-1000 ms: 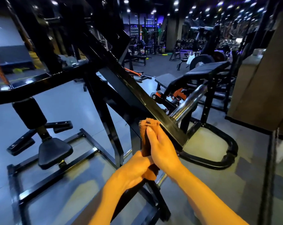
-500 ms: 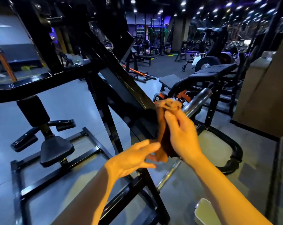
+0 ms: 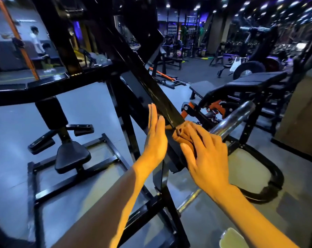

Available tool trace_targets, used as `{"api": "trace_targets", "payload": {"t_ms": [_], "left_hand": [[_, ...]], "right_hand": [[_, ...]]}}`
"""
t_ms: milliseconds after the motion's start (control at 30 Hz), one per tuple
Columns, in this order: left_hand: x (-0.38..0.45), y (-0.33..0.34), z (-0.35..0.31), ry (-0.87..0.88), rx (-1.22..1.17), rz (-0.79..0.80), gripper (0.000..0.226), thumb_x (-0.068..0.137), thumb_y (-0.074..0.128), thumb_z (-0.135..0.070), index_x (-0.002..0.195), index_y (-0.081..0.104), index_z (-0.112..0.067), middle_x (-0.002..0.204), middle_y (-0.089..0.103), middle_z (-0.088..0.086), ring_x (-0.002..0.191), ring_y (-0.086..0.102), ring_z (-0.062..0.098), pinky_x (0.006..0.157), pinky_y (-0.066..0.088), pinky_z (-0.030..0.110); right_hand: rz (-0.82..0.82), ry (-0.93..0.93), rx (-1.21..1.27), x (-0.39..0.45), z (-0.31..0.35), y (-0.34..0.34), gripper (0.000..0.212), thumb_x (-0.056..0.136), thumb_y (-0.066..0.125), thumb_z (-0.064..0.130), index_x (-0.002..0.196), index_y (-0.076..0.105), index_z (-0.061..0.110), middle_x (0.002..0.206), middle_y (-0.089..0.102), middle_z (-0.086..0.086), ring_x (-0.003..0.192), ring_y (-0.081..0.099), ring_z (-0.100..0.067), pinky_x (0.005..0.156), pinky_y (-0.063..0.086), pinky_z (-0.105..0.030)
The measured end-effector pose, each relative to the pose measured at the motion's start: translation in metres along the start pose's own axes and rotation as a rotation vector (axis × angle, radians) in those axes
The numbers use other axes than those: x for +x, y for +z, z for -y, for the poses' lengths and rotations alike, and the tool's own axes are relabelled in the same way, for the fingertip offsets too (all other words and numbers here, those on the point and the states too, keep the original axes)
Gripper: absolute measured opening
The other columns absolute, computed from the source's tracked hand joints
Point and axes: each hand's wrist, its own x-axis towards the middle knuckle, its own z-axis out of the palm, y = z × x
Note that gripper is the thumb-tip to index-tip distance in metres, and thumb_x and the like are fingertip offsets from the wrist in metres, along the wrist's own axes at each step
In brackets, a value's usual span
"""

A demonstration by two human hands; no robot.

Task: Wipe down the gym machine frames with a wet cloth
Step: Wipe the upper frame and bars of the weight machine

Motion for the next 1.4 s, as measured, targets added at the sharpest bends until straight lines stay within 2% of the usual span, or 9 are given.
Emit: {"api": "trace_targets", "payload": {"t_ms": [267,533,667,733,800,867,1000,1133,1400], "left_hand": [[0.001,0.002,0.003,-0.110,-0.208,-0.027,0.073,0.096,0.034,-0.076,0.161,0.017,-0.045,0.169,0.018,-0.015,0.155,0.017,0.004,0.128,0.016,0.044],[-0.003,0.007,-0.006,-0.097,-0.154,-0.057,0.050,0.112,0.021,-0.049,0.159,0.006,-0.051,0.170,0.007,-0.017,0.155,0.008,0.002,0.129,0.009,0.043],[-0.008,0.012,-0.014,-0.108,-0.223,-0.080,0.053,0.110,0.022,-0.052,0.162,0.018,-0.040,0.166,0.025,-0.017,0.151,0.023,-0.003,0.128,0.018,0.036],[-0.008,0.011,-0.020,-0.123,-0.260,-0.106,0.050,0.111,0.022,-0.048,0.158,0.033,-0.035,0.156,0.044,-0.019,0.141,0.038,-0.009,0.123,0.029,0.027],[-0.007,0.013,-0.025,-0.160,-0.299,-0.113,0.039,0.111,0.023,-0.046,0.131,0.056,-0.040,0.118,0.067,-0.034,0.113,0.055,-0.021,0.106,0.041,0.016],[-0.008,0.016,-0.031,-0.197,-0.274,-0.149,0.028,0.110,0.024,-0.046,0.115,0.051,-0.051,0.089,0.065,-0.043,0.089,0.056,-0.027,0.095,0.041,0.014],[-0.002,0.021,-0.026,-0.238,-0.327,-0.212,0.035,0.109,0.025,-0.047,0.143,0.033,-0.054,0.124,0.048,-0.036,0.116,0.046,-0.018,0.110,0.034,0.017],[-0.004,0.028,-0.040,-0.273,-0.332,-0.241,0.030,0.111,0.019,-0.041,0.103,0.048,-0.048,0.072,0.062,-0.043,0.071,0.058,-0.027,0.066,0.046,0.000],[-0.005,0.037,-0.050,-0.235,-0.281,-0.304,0.041,0.112,0.023,-0.036,0.080,0.047,-0.041,0.048,0.053,-0.035,0.054,0.055,-0.021,0.054,0.041,0.001]], "right_hand": [[0.030,0.021,0.038,0.082,0.044,0.019,0.054,0.110,0.030,0.052,0.157,0.040,0.026,0.161,0.039,0.007,0.122,0.040,-0.026,0.091,0.040,-0.043],[-0.011,0.014,-0.050,0.047,0.022,0.021,0.051,0.110,0.038,0.040,0.156,0.043,0.020,0.160,0.042,0.000,0.101,0.049,-0.032,0.075,0.044,-0.045],[0.008,0.033,0.011,0.089,0.043,0.030,0.046,0.112,0.038,0.043,0.153,0.044,0.024,0.158,0.043,0.003,0.102,0.046,-0.031,0.077,0.036,-0.040],[0.024,0.019,0.011,0.082,0.039,0.027,0.049,0.111,0.038,0.044,0.155,0.043,0.022,0.159,0.043,0.002,0.099,0.050,-0.033,0.074,0.039,-0.041],[0.038,-0.002,-0.022,0.057,0.027,0.022,0.053,0.111,0.036,0.044,0.157,0.041,0.020,0.161,0.041,0.001,0.097,0.051,-0.035,0.073,0.044,-0.045],[0.038,-0.004,-0.033,0.034,0.016,0.017,0.056,0.108,0.039,0.045,0.156,0.044,0.017,0.160,0.043,-0.002,0.096,0.051,-0.036,0.071,0.046,-0.046],[0.036,0.027,0.046,0.062,0.024,0.023,0.051,0.112,0.031,0.043,0.154,0.046,0.018,0.157,0.046,-0.003,0.105,0.053,-0.038,0.078,0.047,-0.049],[0.069,0.030,0.085,0.095,0.035,0.029,0.055,0.109,0.030,0.047,0.156,0.041,0.020,0.158,0.044,-0.002,0.109,0.052,-0.037,0.082,0.043,-0.047],[0.082,0.085,0.082,0.030,0.001,0.009,0.049,0.111,0.033,0.042,0.155,0.045,0.022,0.156,0.046,0.001,0.099,0.051,-0.035,0.077,0.046,-0.047]]}}
